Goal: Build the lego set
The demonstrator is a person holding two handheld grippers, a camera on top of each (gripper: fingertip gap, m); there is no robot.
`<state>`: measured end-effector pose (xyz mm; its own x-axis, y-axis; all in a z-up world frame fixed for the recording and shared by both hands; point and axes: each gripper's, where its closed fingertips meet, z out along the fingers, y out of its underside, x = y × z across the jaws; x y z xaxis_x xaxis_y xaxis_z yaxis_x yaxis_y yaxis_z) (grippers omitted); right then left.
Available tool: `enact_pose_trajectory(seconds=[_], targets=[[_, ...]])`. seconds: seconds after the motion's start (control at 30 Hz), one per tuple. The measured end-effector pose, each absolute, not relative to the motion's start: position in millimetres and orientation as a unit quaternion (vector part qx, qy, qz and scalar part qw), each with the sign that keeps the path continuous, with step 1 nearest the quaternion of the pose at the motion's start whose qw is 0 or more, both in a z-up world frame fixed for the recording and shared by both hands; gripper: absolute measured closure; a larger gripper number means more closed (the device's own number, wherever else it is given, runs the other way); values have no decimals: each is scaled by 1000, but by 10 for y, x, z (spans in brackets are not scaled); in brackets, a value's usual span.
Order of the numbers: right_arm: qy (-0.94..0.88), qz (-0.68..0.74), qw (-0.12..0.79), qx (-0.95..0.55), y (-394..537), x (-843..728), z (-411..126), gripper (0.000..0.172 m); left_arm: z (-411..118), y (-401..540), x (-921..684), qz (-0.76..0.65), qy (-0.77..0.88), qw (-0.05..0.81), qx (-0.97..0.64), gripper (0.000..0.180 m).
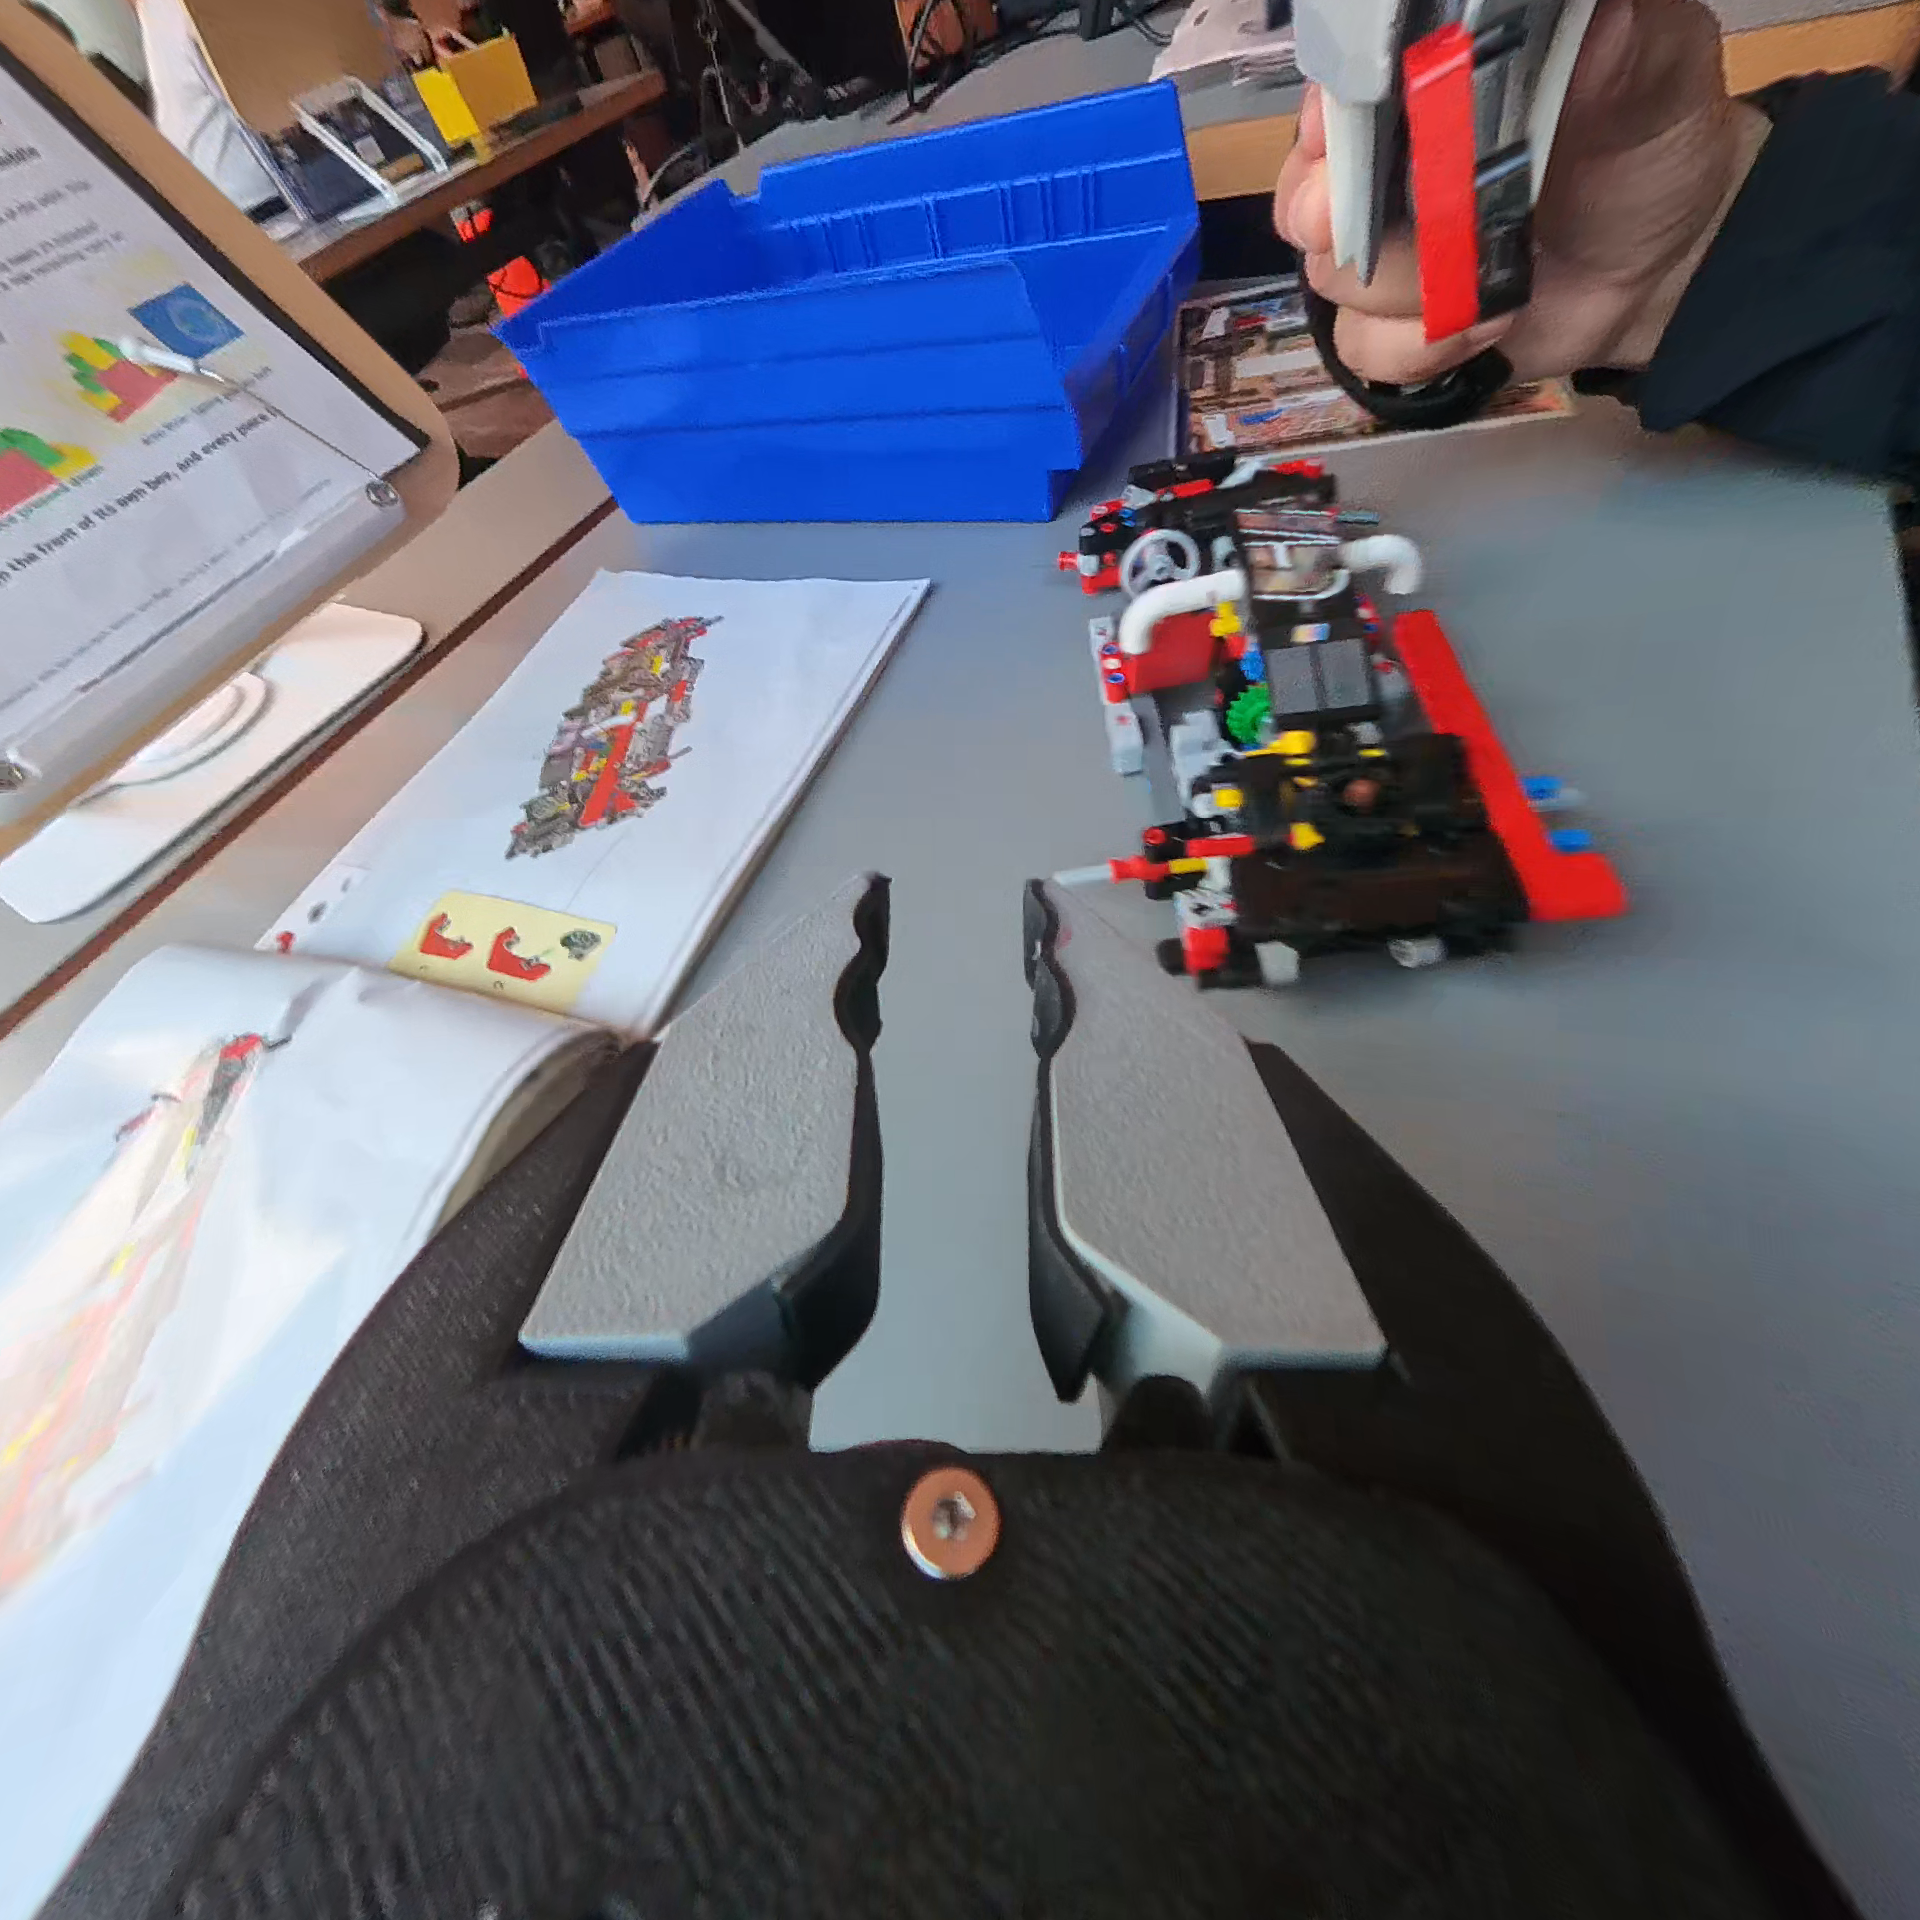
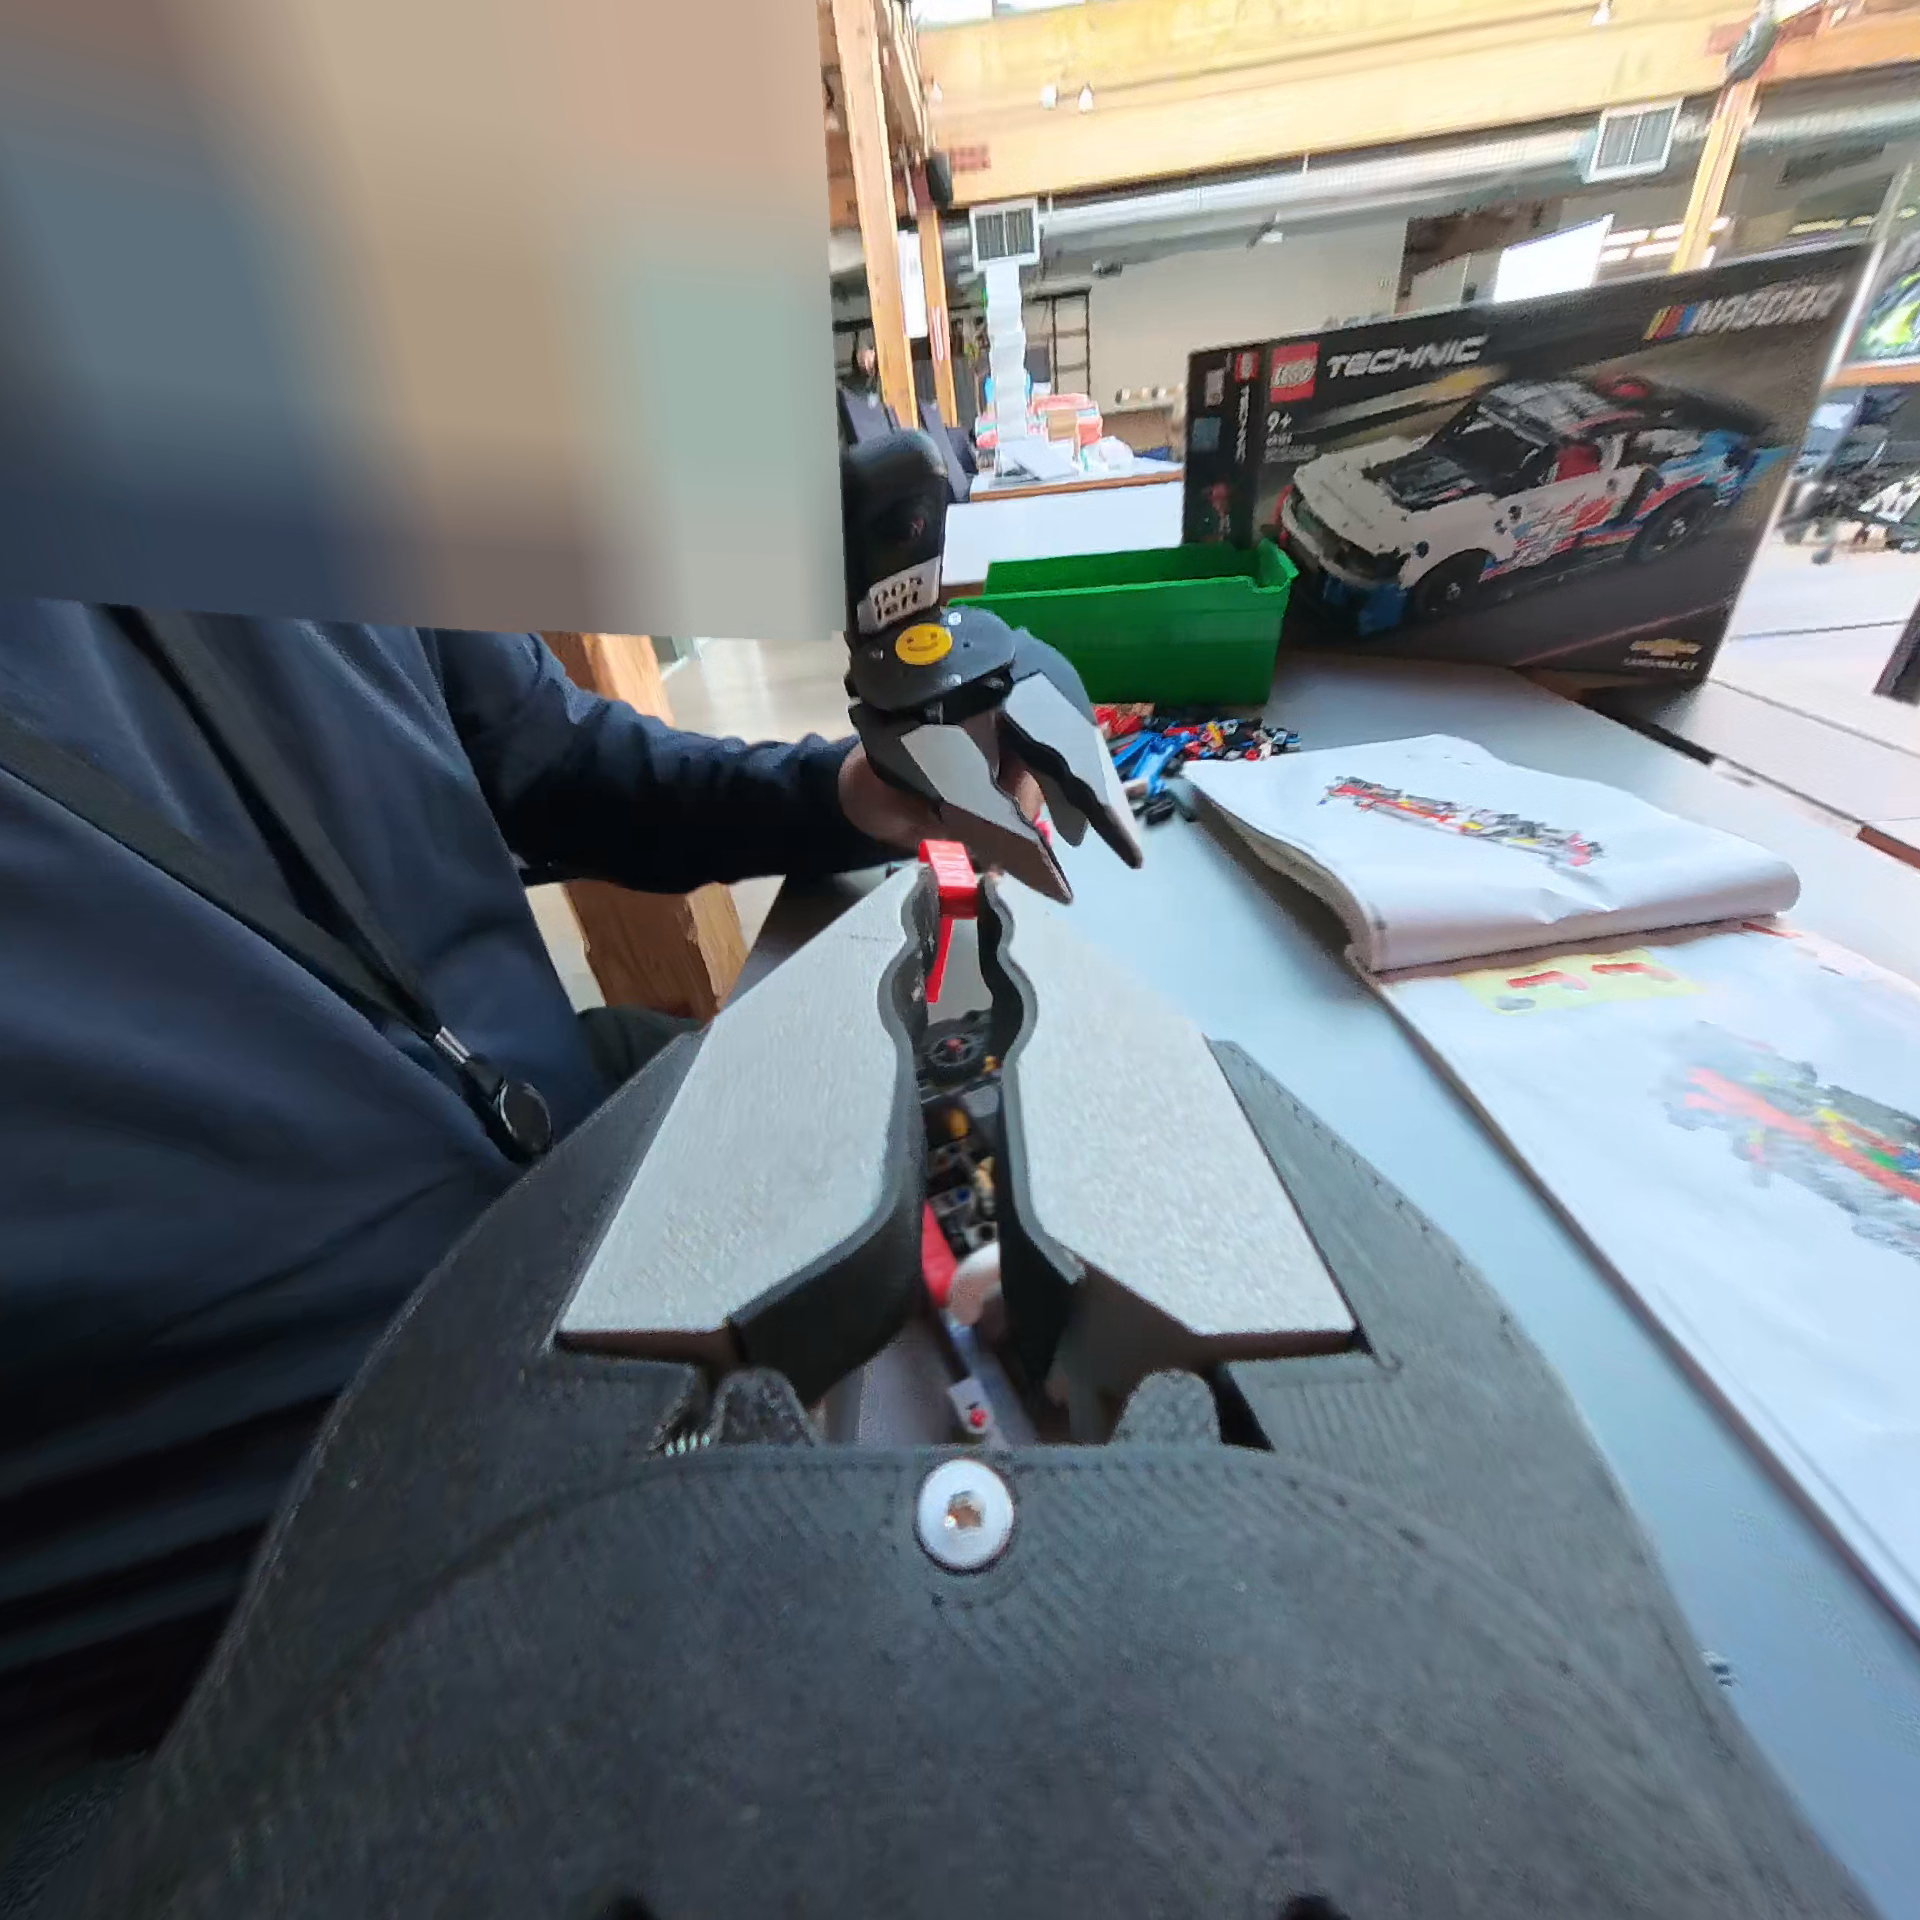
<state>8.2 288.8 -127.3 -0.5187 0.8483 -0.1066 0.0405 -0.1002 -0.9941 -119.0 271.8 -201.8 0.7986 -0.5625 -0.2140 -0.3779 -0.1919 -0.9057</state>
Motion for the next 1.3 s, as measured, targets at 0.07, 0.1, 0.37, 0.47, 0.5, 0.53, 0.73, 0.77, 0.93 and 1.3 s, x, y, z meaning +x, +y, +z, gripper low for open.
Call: enact_pose_trajectory(seconds=[0.07,0.1,0.37,0.47,0.5,0.53,0.73,0.77,0.93,1.3], targets=[[-606,630,306,-378,2723,125,-1317,169,-2007,2527,-1090,-105,302,542,-777,157],[-612,625,302,-379,2640,146,-1351,169,-1999,2439,-1029,-117,298,535,-782,157],[-651,585,301,-378,2236,188,-1706,168,-1952,1995,-283,-192,284,515,-786,163],[-659,577,301,-377,2189,148,-1831,167,-2090,1962,-77,-209,278,489,-800,163],[-662,575,300,-375,2172,138,-1859,167,-2130,1961,-32,-217,272,481,-805,163],[-665,573,300,-374,2158,130,-1882,167,-2151,1960,18,-233,263,473,-808,163],[-677,569,309,-349,2062,116,-1876,167,-2121,1961,227,-324,216,446,-806,160],[-677,571,311,-345,2056,114,-1867,167,-2121,1962,246,-333,209,444,-805,160],[-679,571,310,-341,2042,120,-1873,167,-2141,1974,236,-345,184,451,-802,168],[-679,573,314,-335,1988,138,-1867,167,-2046,1968,198,-379,154,477,-778,174]])
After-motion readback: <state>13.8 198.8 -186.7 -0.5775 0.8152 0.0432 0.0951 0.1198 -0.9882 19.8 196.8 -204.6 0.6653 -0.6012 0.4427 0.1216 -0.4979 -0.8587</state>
